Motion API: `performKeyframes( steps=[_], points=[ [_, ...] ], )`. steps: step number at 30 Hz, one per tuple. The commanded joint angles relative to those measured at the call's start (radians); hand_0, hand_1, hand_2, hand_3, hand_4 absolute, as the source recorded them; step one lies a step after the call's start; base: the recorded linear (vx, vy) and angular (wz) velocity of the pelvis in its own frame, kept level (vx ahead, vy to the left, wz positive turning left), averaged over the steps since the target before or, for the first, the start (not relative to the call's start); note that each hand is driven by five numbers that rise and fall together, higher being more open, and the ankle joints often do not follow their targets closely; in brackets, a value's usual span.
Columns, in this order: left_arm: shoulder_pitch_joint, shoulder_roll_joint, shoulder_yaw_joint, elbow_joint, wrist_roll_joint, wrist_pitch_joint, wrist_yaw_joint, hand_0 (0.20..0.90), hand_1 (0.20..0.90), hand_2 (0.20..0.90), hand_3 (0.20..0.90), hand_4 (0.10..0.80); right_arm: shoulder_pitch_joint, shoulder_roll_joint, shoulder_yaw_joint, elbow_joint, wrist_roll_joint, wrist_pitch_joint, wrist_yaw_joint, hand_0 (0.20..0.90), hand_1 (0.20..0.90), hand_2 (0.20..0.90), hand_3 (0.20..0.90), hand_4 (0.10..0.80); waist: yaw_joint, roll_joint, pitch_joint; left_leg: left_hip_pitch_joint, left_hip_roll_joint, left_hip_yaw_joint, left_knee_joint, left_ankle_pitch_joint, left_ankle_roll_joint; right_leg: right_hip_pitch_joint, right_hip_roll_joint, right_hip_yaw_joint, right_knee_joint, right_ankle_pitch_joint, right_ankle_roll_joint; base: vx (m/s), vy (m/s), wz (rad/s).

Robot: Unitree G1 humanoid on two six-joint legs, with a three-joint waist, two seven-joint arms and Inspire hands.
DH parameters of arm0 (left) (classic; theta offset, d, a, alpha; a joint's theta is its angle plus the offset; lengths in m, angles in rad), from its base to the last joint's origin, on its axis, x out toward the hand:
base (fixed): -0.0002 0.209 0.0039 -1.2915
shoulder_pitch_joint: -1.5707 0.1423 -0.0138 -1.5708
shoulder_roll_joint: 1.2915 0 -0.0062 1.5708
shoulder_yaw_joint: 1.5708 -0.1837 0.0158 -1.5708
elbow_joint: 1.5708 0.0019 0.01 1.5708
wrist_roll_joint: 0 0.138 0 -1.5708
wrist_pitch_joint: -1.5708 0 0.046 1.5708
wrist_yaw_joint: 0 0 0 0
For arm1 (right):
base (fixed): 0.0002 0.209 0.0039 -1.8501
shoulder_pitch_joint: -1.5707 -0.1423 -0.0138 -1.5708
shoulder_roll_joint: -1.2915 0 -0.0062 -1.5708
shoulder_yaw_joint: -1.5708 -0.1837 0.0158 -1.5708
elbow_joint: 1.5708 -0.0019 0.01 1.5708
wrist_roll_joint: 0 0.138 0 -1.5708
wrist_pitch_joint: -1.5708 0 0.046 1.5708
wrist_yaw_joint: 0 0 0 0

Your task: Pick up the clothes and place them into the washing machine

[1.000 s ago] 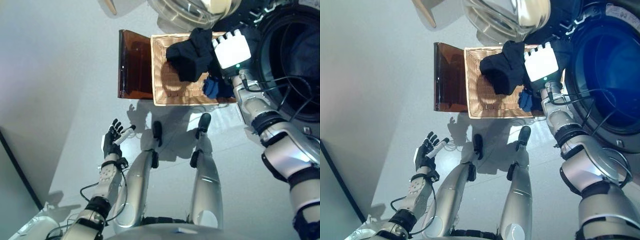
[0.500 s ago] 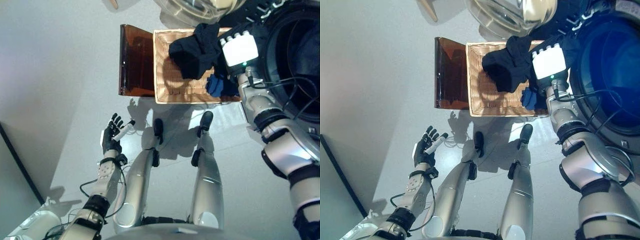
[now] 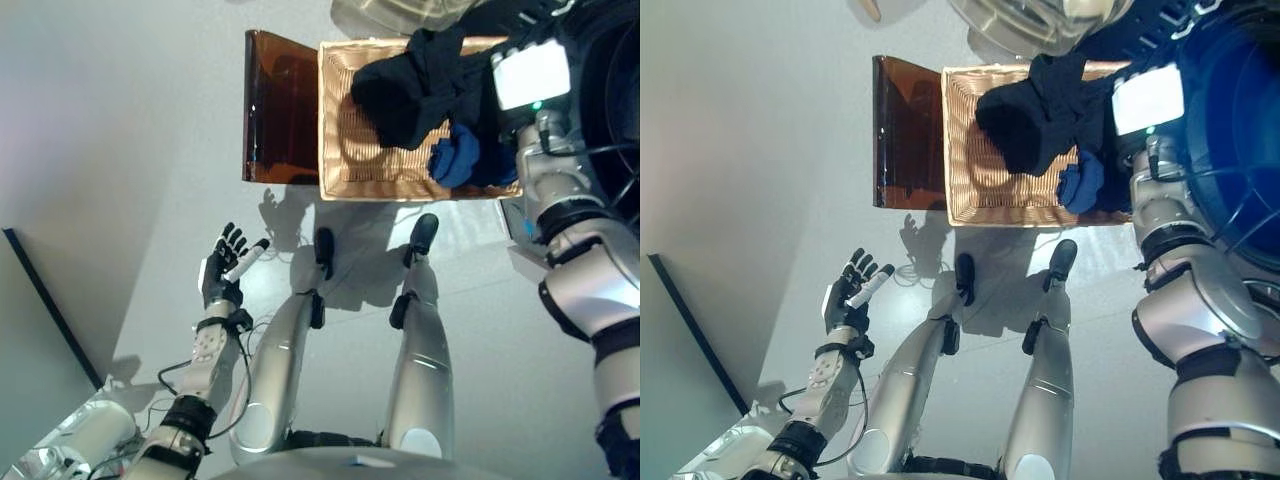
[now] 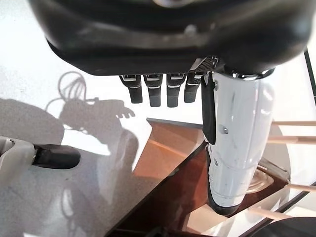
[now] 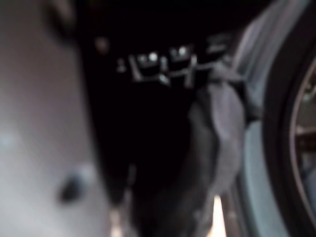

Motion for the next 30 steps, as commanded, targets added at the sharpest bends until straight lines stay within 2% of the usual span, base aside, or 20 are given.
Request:
performKeyframes(
  steps=[1,9,10,11,12,13,14,15,16,30],
  points=[
    [0.111,0.052,0.032,-0.111,-0.019,-0.073,-0.008,0.900,0.900,0.900,0.900,0.800,-0.189,-0.160,0.103,0.027,0.063,0.032,-0.034,0.900,0.900,0.900,0.900,0.800,0.003,0.089,-0.021,-0.015,0.000,-0.040,-0.138,0.134,-0.122,-0.043,0.045,0.008,0.193,-0.154,0.005,0.010,-0.013,0.09],
    [0.114,0.055,0.036,-0.141,-0.023,-0.079,-0.009,0.900,0.900,0.900,0.900,0.800,-0.253,-0.186,0.136,0.038,0.102,0.018,-0.037,0.900,0.900,0.900,0.900,0.800,0.011,0.098,-0.021,-0.054,-0.004,-0.042,-0.116,0.131,-0.123,-0.091,0.049,0.024,0.232,-0.169,-0.002,0.014,-0.014,0.06],
    [0.116,0.055,0.040,-0.145,-0.024,-0.080,-0.007,0.900,0.900,0.900,0.900,0.800,-0.255,-0.184,0.140,0.039,0.104,0.013,-0.031,0.845,0.845,0.845,0.845,0.761,0.012,0.097,-0.022,-0.043,-0.006,-0.048,-0.113,0.104,-0.129,-0.086,0.048,0.031,0.247,-0.202,0.006,0.095,-0.023,0.04],
    [0.115,0.056,0.040,-0.147,-0.024,-0.080,-0.007,0.900,0.900,0.900,0.900,0.800,-0.265,-0.184,0.143,0.035,0.110,0.012,-0.033,0.518,0.518,0.518,0.518,0.527,0.013,0.098,-0.022,-0.046,-0.007,-0.050,-0.110,0.103,-0.128,-0.091,0.049,0.035,0.253,-0.206,0.004,0.000,0.000,0.00],
    [0.115,0.055,0.041,-0.148,-0.024,-0.080,-0.007,0.900,0.900,0.900,0.900,0.800,-0.266,-0.184,0.143,0.035,0.110,0.012,-0.034,0.518,0.518,0.518,0.518,0.527,0.013,0.100,-0.021,-0.062,-0.005,-0.043,-0.110,0.129,-0.122,-0.103,0.048,0.027,0.242,-0.173,-0.004,-0.088,0.010,0.02],
    [0.113,0.056,0.044,-0.151,-0.025,-0.081,-0.004,0.900,0.900,0.900,0.900,0.800,-0.271,-0.186,0.151,0.032,0.111,0.011,-0.033,0.200,0.200,0.200,0.200,0.300,0.014,0.099,-0.021,-0.067,-0.008,-0.043,-0.108,0.128,-0.121,-0.107,0.051,0.031,0.241,-0.173,-0.005,0.000,0.000,0.00],
    [0.110,0.055,0.045,-0.147,-0.025,-0.080,-0.002,0.900,0.900,0.900,0.900,0.800,-0.274,-0.187,0.149,0.027,0.117,0.008,-0.036,0.200,0.200,0.200,0.200,0.300,0.013,0.097,-0.022,-0.054,-0.010,-0.050,-0.106,0.102,-0.127,-0.100,0.051,0.039,0.254,-0.204,0.003,0.094,-0.027,0.04],
    [0.110,0.055,0.045,-0.147,-0.025,-0.081,-0.003,0.900,0.900,0.900,0.900,0.800,-0.275,-0.188,0.150,0.025,0.120,0.004,-0.035,0.200,0.200,0.200,0.200,0.300,0.012,0.096,-0.022,-0.057,-0.009,-0.050,-0.105,0.101,-0.127,-0.102,0.052,0.042,0.252,-0.204,0.003,0.000,0.000,0.00],
    [0.110,0.055,0.045,-0.146,-0.026,-0.082,-0.003,0.900,0.900,0.900,0.900,0.800,-0.278,-0.185,0.149,0.022,0.121,0.004,-0.035,0.200,0.200,0.200,0.200,0.300,0.012,0.098,-0.021,-0.074,-0.008,-0.044,-0.105,0.127,-0.120,-0.114,0.052,0.034,0.243,-0.173,-0.006,-0.091,0.012,0.02],
    [0.094,0.054,0.063,-0.125,-0.036,-0.090,0.016,0.900,0.900,0.900,0.900,0.800,-0.266,-0.161,0.110,-0.032,0.131,0.008,-0.066,0.200,0.200,0.200,0.200,0.300,0.000,0.082,-0.021,-0.065,-0.007,-0.043,-0.102,0.120,-0.118,-0.105,0.064,0.045,0.239,-0.173,-0.009,-0.007,0.001,0.00]
  ],
)
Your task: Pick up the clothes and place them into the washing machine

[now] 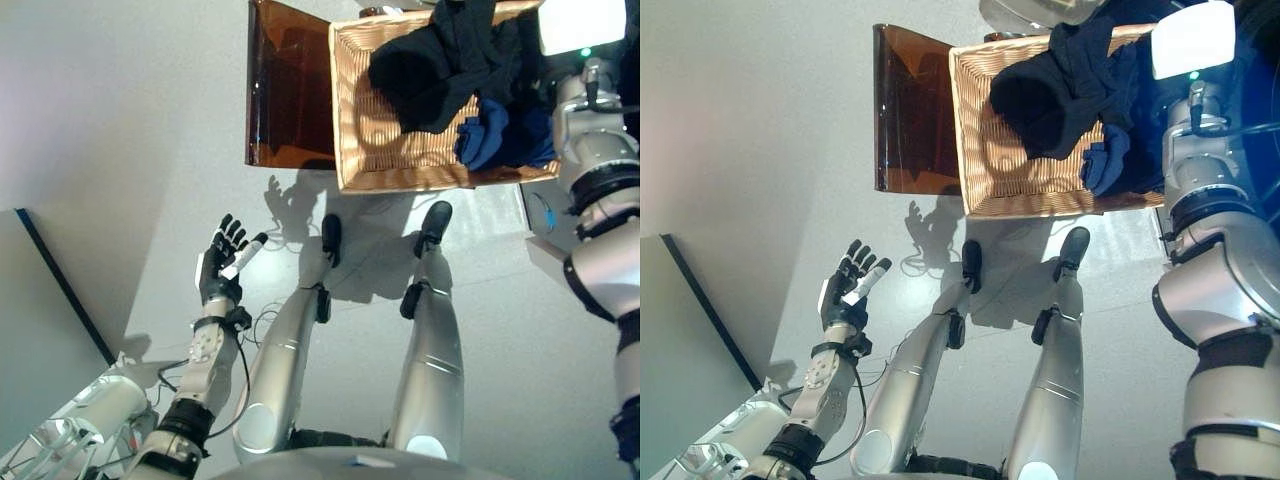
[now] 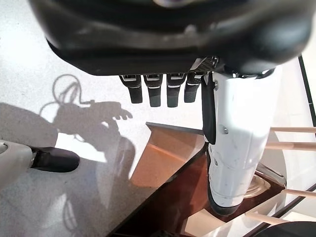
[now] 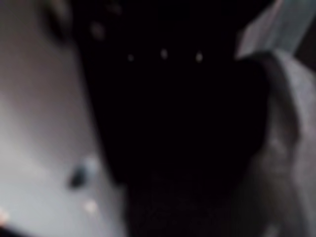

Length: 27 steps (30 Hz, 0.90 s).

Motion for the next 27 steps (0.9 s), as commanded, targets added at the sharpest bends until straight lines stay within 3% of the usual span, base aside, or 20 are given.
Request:
performKeyframes(
  steps=[1,11,18,27],
  points=[
    [0.072,0.055,0.064,-0.079,-0.026,-0.072,0.030,0.900,0.900,0.900,0.900,0.800,-0.141,-0.115,0.043,-0.061,0.039,0.039,-0.068,0.200,0.200,0.200,0.200,0.300,-0.001,0.058,-0.022,-0.025,0.002,-0.028,-0.067,0.078,-0.103,-0.008,0.068,0.019,0.135,-0.122,-0.003,0.000,0.000,0.00],
    [0.049,0.056,0.060,-0.042,-0.008,-0.070,0.036,0.900,0.900,0.900,0.900,0.800,-0.087,-0.095,-0.044,-0.167,0.077,0.027,-0.095,0.200,0.200,0.200,0.200,0.300,-0.015,0.033,-0.024,0.012,0.004,-0.026,-0.057,0.064,-0.098,0.040,0.074,0.017,0.129,-0.122,-0.002,0.001,-0.002,-0.01],
    [0.035,0.048,0.047,0.018,0.015,-0.060,0.052,0.900,0.900,0.900,0.900,0.800,0.045,-0.024,-0.272,-0.331,0.278,-0.040,-0.142,0.200,0.200,0.200,0.200,0.300,-0.034,0.001,-0.038,0.060,0.011,-0.023,-0.046,0.041,-0.090,0.105,0.074,0.013,0.111,-0.119,0.001,0.017,0.003,-0.05],
    [0.042,0.034,0.052,0.056,0.017,-0.055,0.056,0.900,0.900,0.900,0.900,0.800,0.236,0.073,-0.466,-0.472,0.415,-0.108,-0.165,0.200,0.200,0.200,0.200,0.300,-0.049,-0.019,-0.055,0.112,0.011,-0.019,-0.044,0.023,-0.079,0.163,0.072,0.018,0.097,-0.122,0.004,0.018,0.013,-0.05]
  ],
)
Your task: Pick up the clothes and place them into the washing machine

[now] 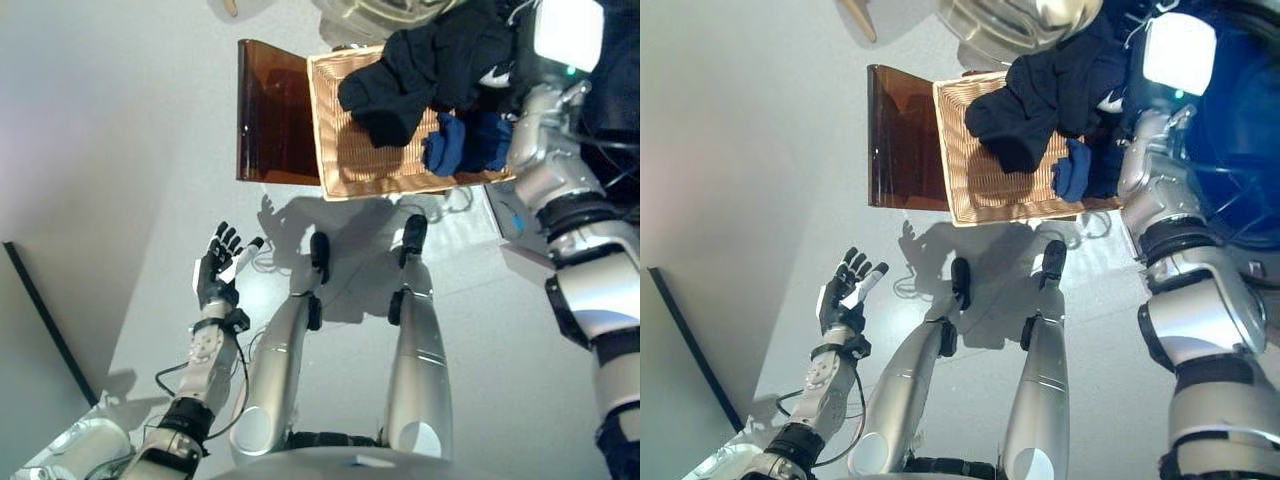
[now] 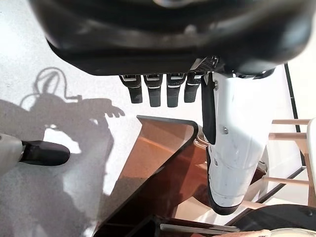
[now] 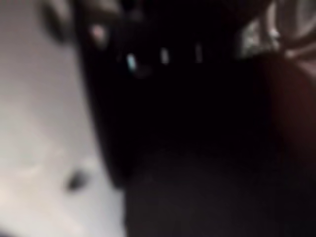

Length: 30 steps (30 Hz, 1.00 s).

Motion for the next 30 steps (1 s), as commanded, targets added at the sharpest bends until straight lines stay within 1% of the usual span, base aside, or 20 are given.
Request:
performKeyframes(
  steps=[1,2,3,6,11,16,20,22,26,27,29,30],
  points=[
    [0.059,0.033,0.049,-0.001,0.013,-0.054,0.016,0.900,0.900,0.900,0.900,0.800,-0.034,-0.018,-0.037,-0.099,0.045,-0.081,-0.099,0.200,0.200,0.200,0.200,0.300,0.033,-0.003,-0.057,0.040,0.006,-0.009,-0.122,0.048,-0.080,0.034,0.042,-0.036,0.133,-0.134,-0.023,0.043,0.023,-0.07],
    [0.058,0.031,0.050,0.010,0.016,-0.054,0.019,0.900,0.900,0.900,0.900,0.800,0.008,0.018,-0.071,-0.109,0.081,-0.098,-0.106,0.200,0.200,0.200,0.200,0.300,0.031,-0.006,-0.060,0.046,0.006,-0.008,-0.120,0.044,-0.077,0.040,0.042,-0.034,0.132,-0.135,-0.024,0.030,0.012,-0.05],
    [0.058,0.031,0.049,0.010,0.016,-0.054,0.019,0.900,0.900,0.900,0.900,0.800,0.009,0.018,-0.072,-0.109,0.081,-0.098,-0.106,0.200,0.200,0.200,0.200,0.300,0.032,-0.006,-0.061,0.046,0.006,-0.008,-0.120,0.044,-0.077,0.041,0.042,-0.034,0.132,-0.135,-0.024,0.021,0.014,-0.04],
    [0.065,0.031,0.052,0.012,0.021,-0.050,0.021,0.900,0.900,0.900,0.900,0.800,0.057,0.065,-0.122,-0.123,0.139,-0.125,-0.112,0.200,0.200,0.200,0.200,0.300,0.031,-0.006,-0.068,0.055,0.007,-0.008,-0.119,0.039,-0.073,0.052,0.041,-0.035,0.129,-0.139,-0.024,0.000,0.000,0.00],
    [0.077,0.028,0.053,0.005,0.024,-0.042,0.026,0.900,0.900,0.900,0.900,0.800,0.129,0.147,-0.200,-0.139,0.298,-0.188,-0.122,0.200,0.200,0.200,0.200,0.300,0.030,-0.009,-0.078,0.062,0.006,-0.005,-0.116,0.034,-0.068,0.066,0.040,-0.034,0.121,-0.140,-0.023,0.021,0.002,-0.02],
    [0.093,0.031,0.047,-0.008,0.027,-0.033,0.034,0.900,0.900,0.900,0.900,0.800,0.176,0.214,-0.271,-0.133,0.531,-0.276,-0.117,0.200,0.200,0.200,0.200,0.300,0.029,-0.002,-0.079,0.068,0.006,0.001,-0.116,0.030,-0.064,0.067,0.044,-0.025,0.123,-0.149,-0.024,0.015,0.007,-0.02],
    [0.102,0.027,0.036,-0.015,0.025,-0.027,0.038,0.900,0.900,0.900,0.900,0.800,0.235,0.269,-0.350,-0.149,0.749,-0.370,-0.100,0.200,0.200,0.200,0.200,0.300,0.028,0.007,-0.080,0.075,0.006,0.003,-0.119,0.027,-0.063,0.071,0.044,-0.023,0.119,-0.153,-0.023,0.019,0.005,-0.03],
    [0.109,0.025,0.027,-0.019,0.022,-0.025,0.036,0.900,0.900,0.900,0.900,0.800,0.264,0.292,-0.398,-0.159,0.878,-0.430,-0.077,0.200,0.200,0.200,0.200,0.300,0.028,0.013,-0.082,0.080,0.005,0.004,-0.122,0.025,-0.063,0.076,0.042,-0.022,0.116,-0.155,-0.021,0.030,0.008,0.00],
    [0.115,0.020,0.011,-0.020,0.011,-0.027,0.026,0.900,0.900,0.900,0.900,0.800,0.287,0.312,-0.485,-0.160,1.080,-0.521,-0.039,0.200,0.200,0.200,0.200,0.300,0.026,0.026,-0.091,0.082,0.001,0.005,-0.122,0.020,-0.063,0.081,0.040,-0.018,0.113,-0.159,-0.020,0.000,0.000,0.00],
    [0.118,0.019,0.009,-0.020,0.007,-0.026,0.024,0.900,0.900,0.900,0.900,0.800,0.291,0.312,-0.497,-0.163,1.112,-0.533,-0.032,0.200,0.200,0.200,0.200,0.300,0.027,0.028,-0.093,0.082,0.000,0.005,-0.122,0.019,-0.063,0.081,0.040,-0.017,0.113,-0.159,-0.019,0.000,0.000,0.00],
    [0.116,0.011,-0.003,0.005,-0.003,-0.025,0.022,0.900,0.900,0.900,0.900,0.800,0.293,0.319,-0.554,-0.166,1.230,-0.590,-0.018,0.200,0.200,0.200,0.200,0.300,0.024,0.037,-0.101,0.083,-0.001,0.006,-0.123,0.015,-0.062,0.079,0.039,-0.014,0.114,-0.162,-0.019,0.016,0.005,0.00],
    [0.116,0.011,-0.003,0.006,-0.003,-0.026,0.022,0.900,0.900,0.900,0.900,0.800,0.293,0.318,-0.554,-0.165,1.232,-0.591,-0.016,0.200,0.200,0.200,0.200,0.300,0.025,0.038,-0.102,0.083,-0.001,0.006,-0.123,0.015,-0.062,0.078,0.039,-0.014,0.114,-0.163,-0.019,0.000,0.000,0.00]
  ],
)
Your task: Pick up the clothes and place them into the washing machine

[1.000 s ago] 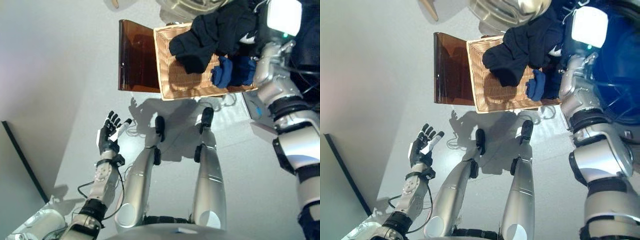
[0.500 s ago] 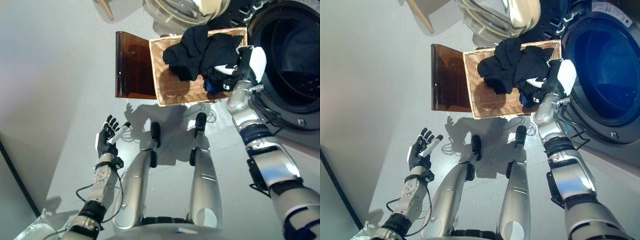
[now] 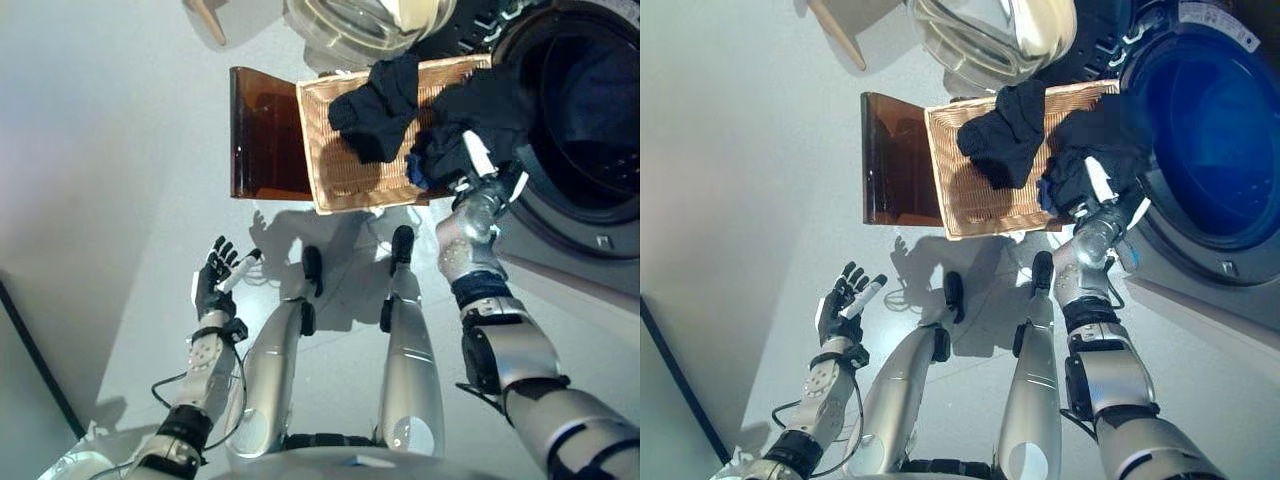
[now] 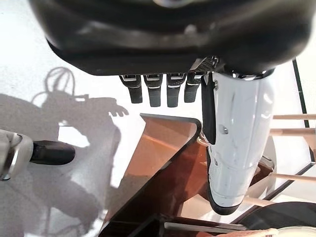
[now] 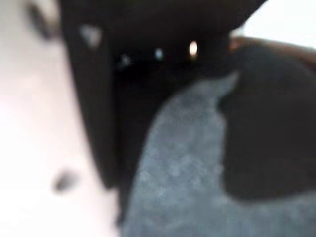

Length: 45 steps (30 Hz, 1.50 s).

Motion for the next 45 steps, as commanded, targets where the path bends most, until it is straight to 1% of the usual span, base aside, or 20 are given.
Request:
performKeyframes(
  steps=[1,3,8,10,13,14,15,17,21,23,27,29,30,33,34,35,36,40,42,45],
  points=[
    [0.087,0.008,-0.007,-0.032,-0.008,-0.048,0.001,0.900,0.900,0.900,0.900,0.800,0.005,-0.075,-0.059,-0.127,0.097,-0.191,0.014,0.200,0.200,0.200,0.200,0.300,0.025,0.074,-0.091,0.050,-0.007,-0.038,-0.171,0.068,-0.080,0.031,0.038,-0.042,0.146,-0.168,-0.027,0.000,0.000,0.00],
    [0.089,0.006,-0.010,-0.031,-0.012,-0.047,-0.002,0.900,0.900,0.900,0.900,0.800,0.007,-0.082,-0.070,-0.119,0.114,-0.191,0.022,0.200,0.200,0.200,0.200,0.300,0.026,0.078,-0.093,0.051,-0.008,-0.038,-0.171,0.067,-0.080,0.030,0.038,-0.041,0.147,-0.170,-0.027,0.000,0.000,0.00],
    [0.093,-0.001,-0.026,-0.013,-0.026,-0.043,-0.014,0.900,0.900,0.900,0.900,0.800,-0.004,-0.136,-0.156,-0.127,0.208,-0.255,0.002,0.200,0.200,0.200,0.200,0.300,0.022,0.097,-0.103,0.053,-0.011,-0.037,-0.172,0.063,-0.079,0.028,0.038,-0.033,0.152,-0.177,-0.026,0.000,0.000,0.00],
    [0.092,-0.003,-0.030,-0.012,-0.031,-0.044,-0.015,0.900,0.900,0.900,0.900,0.800,-0.006,-0.146,-0.176,-0.126,0.225,-0.269,-0.001,0.200,0.200,0.200,0.200,0.300,0.020,0.100,-0.104,0.053,-0.012,-0.037,-0.172,0.063,-0.079,0.028,0.039,-0.031,0.152,-0.178,-0.026,0.000,0.000,0.00],
    [0.092,-0.003,-0.036,0.000,-0.034,-0.045,-0.021,0.900,0.900,0.900,0.900,0.800,-0.019,-0.189,-0.208,-0.117,0.243,-0.287,-0.012,0.200,0.200,0.200,0.200,0.300,0.020,0.105,-0.112,0.054,-0.013,-0.037,-0.173,0.060,-0.078,0.028,0.039,-0.028,0.153,-0.180,-0.025,0.000,0.000,0.00],
    [0.094,-0.001,-0.039,0.003,-0.035,-0.044,-0.026,0.900,0.900,0.900,0.900,0.800,-0.032,-0.233,-0.220,-0.091,0.241,-0.283,-0.022,0.200,0.200,0.200,0.200,0.300,0.021,0.108,-0.118,0.053,-0.015,-0.038,-0.173,0.059,-0.078,0.028,0.040,-0.025,0.154,-0.182,-0.025,0.000,0.000,0.00],
    [0.093,-0.002,-0.040,0.003,-0.035,-0.044,-0.027,0.900,0.900,0.900,0.900,0.800,-0.034,-0.236,-0.220,-0.088,0.243,-0.283,-0.021,0.200,0.200,0.200,0.200,0.300,0.022,0.109,-0.118,0.053,-0.014,-0.038,-0.172,0.059,-0.078,0.028,0.040,-0.025,0.154,-0.182,-0.025,0.000,0.000,0.00],
    [0.097,0.004,-0.043,0.011,-0.034,-0.046,-0.031,0.900,0.900,0.900,0.900,0.800,-0.056,-0.286,-0.222,-0.057,0.245,-0.274,-0.026,0.200,0.200,0.200,0.200,0.300,0.025,0.112,-0.125,0.052,-0.016,-0.038,-0.173,0.058,-0.078,0.026,0.040,-0.022,0.156,-0.184,-0.024,0.000,0.000,0.00],
    [0.098,0.016,-0.042,0.031,-0.032,-0.046,-0.041,0.900,0.900,0.900,0.900,0.800,-0.121,-0.408,-0.201,0.011,0.236,-0.235,-0.034,0.200,0.200,0.200,0.200,0.300,0.029,0.117,-0.140,0.054,-0.017,-0.036,-0.179,0.058,-0.080,0.022,0.041,-0.019,0.156,-0.184,-0.022,0.000,0.000,0.00],
    [0.098,0.019,-0.045,0.034,-0.033,-0.047,-0.047,0.900,0.900,0.900,0.900,0.800,-0.160,-0.468,-0.182,0.043,0.239,-0.220,-0.032,0.200,0.200,0.200,0.200,0.300,0.032,0.121,-0.142,0.055,-0.019,-0.035,-0.182,0.059,-0.081,0.021,0.041,-0.017,0.157,-0.185,-0.021,0.000,0.000,0.00],
    [0.103,0.036,-0.051,0.036,-0.031,-0.048,-0.059,0.900,0.900,0.900,0.900,0.800,-0.252,-0.599,-0.112,0.124,0.212,-0.157,-0.018,0.200,0.200,0.200,0.200,0.300,0.040,0.121,-0.149,0.054,-0.017,-0.034,-0.181,0.062,-0.084,0.018,0.039,-0.018,0.160,-0.186,-0.020,0.000,0.000,0.00],
    [0.105,0.037,-0.055,0.034,-0.033,-0.051,-0.065,0.900,0.900,0.900,0.900,0.800,-0.309,-0.654,-0.062,0.181,0.210,-0.126,-0.001,0.200,0.200,0.200,0.200,0.300,0.043,0.126,-0.149,0.054,-0.018,-0.032,-0.182,0.062,-0.086,0.014,0.041,-0.017,0.163,-0.189,-0.021,0.000,0.000,0.00],
    [0.107,0.045,-0.056,0.031,-0.034,-0.051,-0.068,0.900,0.900,0.900,0.900,0.800,-0.332,-0.680,-0.031,0.198,0.189,-0.102,0.005,0.200,0.200,0.200,0.200,0.300,0.046,0.122,-0.152,0.054,-0.017,-0.032,-0.184,0.063,-0.087,0.014,0.041,-0.018,0.163,-0.188,-0.020,0.000,0.000,0.00],
    [0.103,0.047,-0.057,0.024,-0.035,-0.050,-0.072,0.900,0.900,0.900,0.900,0.800,-0.414,-0.730,0.057,0.258,0.160,-0.055,0.028,0.200,0.200,0.200,0.200,0.300,0.047,0.123,-0.148,0.053,-0.016,-0.029,-0.184,0.065,-0.090,0.007,0.043,-0.014,0.168,-0.188,-0.020,0.002,-0.011,0.00],
    [0.103,0.046,-0.056,0.024,-0.035,-0.050,-0.072,0.900,0.900,0.900,0.900,0.800,-0.419,-0.731,0.061,0.261,0.161,-0.055,0.029,0.200,0.200,0.200,0.200,0.300,0.046,0.124,-0.147,0.053,-0.016,-0.028,-0.184,0.065,-0.090,0.006,0.043,-0.014,0.168,-0.188,-0.020,0.000,0.000,0.00],
    [0.102,0.052,-0.056,0.008,-0.036,-0.054,-0.073,0.900,0.900,0.900,0.900,0.800,-0.464,-0.748,0.116,0.283,0.129,-0.027,0.035,0.200,0.200,0.200,0.200,0.300,0.047,0.122,-0.145,0.050,-0.014,-0.026,-0.183,0.067,-0.091,0.001,0.045,-0.012,0.171,-0.187,-0.021,0.000,0.000,0.00],
    [0.102,0.051,-0.054,0.004,-0.036,-0.055,-0.073,0.900,0.900,0.900,0.900,0.800,-0.487,-0.751,0.140,0.290,0.124,-0.021,0.040,0.200,0.200,0.200,0.200,0.300,0.045,0.123,-0.141,0.048,-0.013,-0.025,-0.182,0.067,-0.092,-0.001,0.047,-0.010,0.172,-0.187,-0.022,0.004,-0.034,-0.01],
    [0.101,0.056,-0.058,-0.022,-0.038,-0.058,-0.075,0.900,0.900,0.900,0.900,0.800,-0.534,-0.754,0.198,0.307,0.092,0.000,0.053,0.200,0.200,0.200,0.200,0.300,0.047,0.120,-0.135,0.038,-0.010,-0.023,-0.176,0.068,-0.092,-0.012,0.050,-0.007,0.180,-0.190,-0.026,-0.001,-0.015,0.00],
    [0.099,0.058,-0.057,-0.040,-0.043,-0.061,-0.077,0.900,0.900,0.900,0.900,0.800,-0.567,-0.736,0.244,0.321,0.066,0.018,0.065,0.200,0.200,0.200,0.200,0.300,0.051,0.123,-0.128,0.031,-0.009,-0.021,-0.170,0.068,-0.093,-0.026,0.052,-0.005,0.190,-0.193,-0.030,-0.006,-0.018,0.01],
    [0.099,0.061,-0.057,-0.069,-0.048,-0.066,-0.078,0.900,0.900,0.900,0.900,0.800,-0.599,-0.718,0.265,0.328,0.057,0.021,0.063,0.200,0.200,0.200,0.200,0.300,0.058,0.130,-0.119,0.016,-0.010,-0.019,-0.159,0.067,-0.093,-0.041,0.054,-0.003,0.201,-0.197,-0.033,-0.015,-0.020,0.03]
  ],
)
